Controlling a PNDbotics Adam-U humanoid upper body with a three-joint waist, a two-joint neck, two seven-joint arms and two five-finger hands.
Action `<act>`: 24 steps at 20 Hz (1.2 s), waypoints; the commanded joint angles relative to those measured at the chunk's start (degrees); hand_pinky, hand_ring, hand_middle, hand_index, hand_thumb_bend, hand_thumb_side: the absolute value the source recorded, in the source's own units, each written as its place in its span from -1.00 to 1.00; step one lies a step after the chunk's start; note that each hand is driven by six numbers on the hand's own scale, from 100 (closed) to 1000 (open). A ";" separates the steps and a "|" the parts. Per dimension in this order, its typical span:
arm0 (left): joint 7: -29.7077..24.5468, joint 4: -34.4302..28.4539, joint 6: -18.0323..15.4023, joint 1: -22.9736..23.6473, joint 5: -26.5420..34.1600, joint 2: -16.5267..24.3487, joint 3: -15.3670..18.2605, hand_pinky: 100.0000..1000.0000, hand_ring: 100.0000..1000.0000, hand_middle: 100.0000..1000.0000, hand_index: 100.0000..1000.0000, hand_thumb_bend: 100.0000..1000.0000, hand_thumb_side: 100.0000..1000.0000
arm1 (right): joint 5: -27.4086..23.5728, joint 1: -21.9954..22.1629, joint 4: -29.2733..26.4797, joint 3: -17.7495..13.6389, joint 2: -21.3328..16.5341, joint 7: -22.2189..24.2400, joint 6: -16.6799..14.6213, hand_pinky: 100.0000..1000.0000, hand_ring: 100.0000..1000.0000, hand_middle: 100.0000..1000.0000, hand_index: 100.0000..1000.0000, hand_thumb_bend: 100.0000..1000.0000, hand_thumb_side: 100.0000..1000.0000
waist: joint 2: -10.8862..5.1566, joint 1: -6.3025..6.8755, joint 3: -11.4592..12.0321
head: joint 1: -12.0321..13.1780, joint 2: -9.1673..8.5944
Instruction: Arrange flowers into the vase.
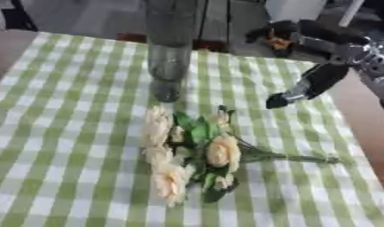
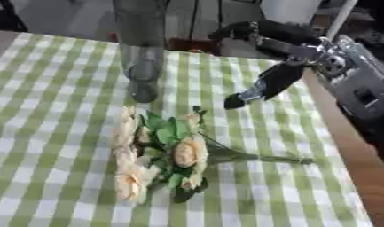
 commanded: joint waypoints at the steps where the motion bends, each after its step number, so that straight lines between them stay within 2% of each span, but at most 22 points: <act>1: -0.16 -0.81 -0.07 -0.87 0.25 1.21 -0.20 0.01 0.66 0.82 0.88 -1.00 0.67 | 0.36 0.18 -1.80 -0.16 -1.71 0.80 0.69 0.71 0.82 0.63 0.96 0.45 0.23 | -0.80 0.23 -0.21 | 0.43 -0.48; 3: -0.18 -0.81 -0.06 -0.92 0.25 1.21 -0.21 0.01 0.66 0.82 0.88 -1.00 0.67 | 0.35 1.06 -2.25 -0.13 -1.44 0.78 0.95 0.64 0.78 0.60 0.94 0.43 0.22 | -0.80 0.19 -0.32 | 0.56 -0.55; 10: -0.20 -0.81 0.01 -0.92 0.31 1.18 -0.17 0.01 0.66 0.82 0.88 -1.00 0.67 | 0.82 4.99 -2.55 0.52 0.01 1.68 1.18 0.61 0.74 0.54 0.85 0.39 0.19 | -0.87 0.16 -0.46 | 0.84 -0.76; 18: -0.18 -0.81 0.07 -0.84 0.35 1.03 -0.16 0.01 0.66 0.82 0.88 -1.00 0.68 | 5.54 8.94 -2.90 0.49 3.47 -2.66 1.24 0.58 0.70 0.42 0.76 0.37 0.24 | -0.67 -0.07 -0.84 | 1.04 -0.73; 24: -0.16 -0.81 0.11 -0.84 0.39 0.94 -0.17 0.01 0.66 0.83 0.88 -1.00 0.68 | 9.95 10.74 -2.37 1.29 6.01 -5.69 0.47 0.44 0.58 0.32 0.68 0.35 0.18 | -0.62 -0.06 -0.72 | 0.91 -0.90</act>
